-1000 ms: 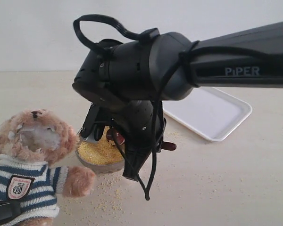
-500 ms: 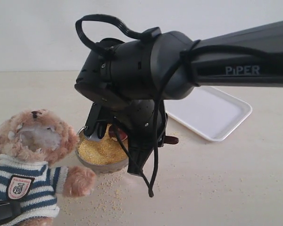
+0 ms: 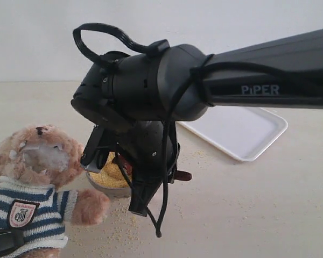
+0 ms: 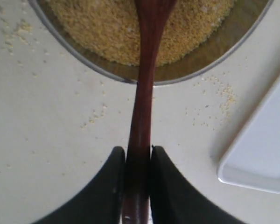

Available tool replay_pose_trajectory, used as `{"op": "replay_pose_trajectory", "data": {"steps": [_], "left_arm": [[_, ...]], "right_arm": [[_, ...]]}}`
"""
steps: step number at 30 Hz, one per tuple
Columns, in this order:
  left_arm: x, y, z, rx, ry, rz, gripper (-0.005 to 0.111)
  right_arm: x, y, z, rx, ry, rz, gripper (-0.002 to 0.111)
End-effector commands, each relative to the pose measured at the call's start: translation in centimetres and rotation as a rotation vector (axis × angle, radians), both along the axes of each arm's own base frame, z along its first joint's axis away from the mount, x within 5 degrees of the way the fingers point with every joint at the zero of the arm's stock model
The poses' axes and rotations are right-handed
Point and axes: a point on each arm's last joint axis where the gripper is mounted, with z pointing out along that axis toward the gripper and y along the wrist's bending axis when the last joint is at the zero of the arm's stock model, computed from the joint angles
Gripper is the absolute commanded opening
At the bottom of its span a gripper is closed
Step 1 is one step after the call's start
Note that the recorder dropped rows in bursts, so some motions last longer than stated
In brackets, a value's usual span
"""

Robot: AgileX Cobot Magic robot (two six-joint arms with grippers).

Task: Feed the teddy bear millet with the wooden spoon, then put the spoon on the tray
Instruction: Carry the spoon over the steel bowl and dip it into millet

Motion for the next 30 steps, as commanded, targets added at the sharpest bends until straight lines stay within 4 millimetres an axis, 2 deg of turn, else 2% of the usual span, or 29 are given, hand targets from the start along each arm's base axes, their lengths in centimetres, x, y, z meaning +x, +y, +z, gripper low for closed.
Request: {"op": "replay_pose_trajectory", "data": {"steps": [1, 12, 18, 27, 30], "left_arm": [[0.0, -0.1, 0.2, -0.014, -0.016, 0.002, 0.005], [0.0, -0.1, 0.2, -0.014, -0.016, 0.002, 0.005], [0.0, -0.1, 0.2, -0.014, -0.016, 0.002, 0.005], [0.0, -0.1, 0.2, -0.014, -0.016, 0.002, 0.005], [0.0, -0.1, 0.2, -0.014, -0.016, 0.002, 0.005]], "right_arm": [[0.6, 0.1, 0.9, 0.078, 0.051, -0.057, 0.001], [1.6, -0.4, 1.1, 0.209, 0.194, -0.204, 0.001], [2.6, -1.4, 1.4, 0.257, 0.236, -0.271, 0.001], [3.5, -3.7, 5.4, 0.382, 0.226, -0.316, 0.001], [3.5, -4.1, 6.3, 0.456, 0.282, -0.333, 0.001]]}}
